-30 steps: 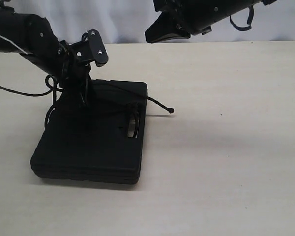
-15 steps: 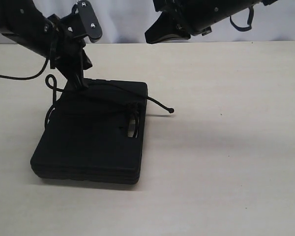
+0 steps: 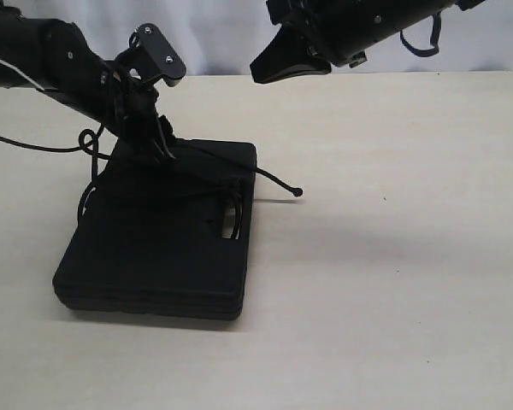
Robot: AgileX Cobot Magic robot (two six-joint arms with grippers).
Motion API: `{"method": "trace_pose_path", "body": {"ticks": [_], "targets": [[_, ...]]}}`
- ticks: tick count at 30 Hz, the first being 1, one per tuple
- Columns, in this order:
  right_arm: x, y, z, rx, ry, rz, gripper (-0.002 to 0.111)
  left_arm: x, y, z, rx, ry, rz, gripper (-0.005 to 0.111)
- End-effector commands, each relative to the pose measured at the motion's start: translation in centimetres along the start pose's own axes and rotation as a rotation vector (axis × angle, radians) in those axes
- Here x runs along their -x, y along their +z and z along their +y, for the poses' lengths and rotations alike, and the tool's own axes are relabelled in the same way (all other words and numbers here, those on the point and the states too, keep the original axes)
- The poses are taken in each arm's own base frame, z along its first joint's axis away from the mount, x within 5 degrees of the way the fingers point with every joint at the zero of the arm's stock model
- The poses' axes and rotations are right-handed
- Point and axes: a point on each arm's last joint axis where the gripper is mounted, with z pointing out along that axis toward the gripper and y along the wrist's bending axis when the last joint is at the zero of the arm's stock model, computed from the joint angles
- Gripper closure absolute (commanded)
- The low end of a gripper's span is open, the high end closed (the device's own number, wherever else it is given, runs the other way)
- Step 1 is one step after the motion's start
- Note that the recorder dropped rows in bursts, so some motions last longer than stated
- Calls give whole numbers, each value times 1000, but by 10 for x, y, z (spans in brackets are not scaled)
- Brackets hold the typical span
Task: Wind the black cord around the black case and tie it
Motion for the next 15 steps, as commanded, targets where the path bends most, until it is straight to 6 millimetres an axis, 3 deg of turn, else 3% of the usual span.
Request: {"method": "trace_pose_path", "body": {"ticks": [1,4,9,15], "targets": [[3,-1,-1,-34,-21,-23,104,0,9,3,-13,-52,17,53],[3,-1,-2,-40,-24,-24,104,0,11,6,-11,-56,17,55],[3,-1,-3,-46,-27,-23,104,-5,19,5,-14,-29,44,79],[3,-1,-3,-46,-27,-23,104,-7,21,6,-14,16,67,95]]}}
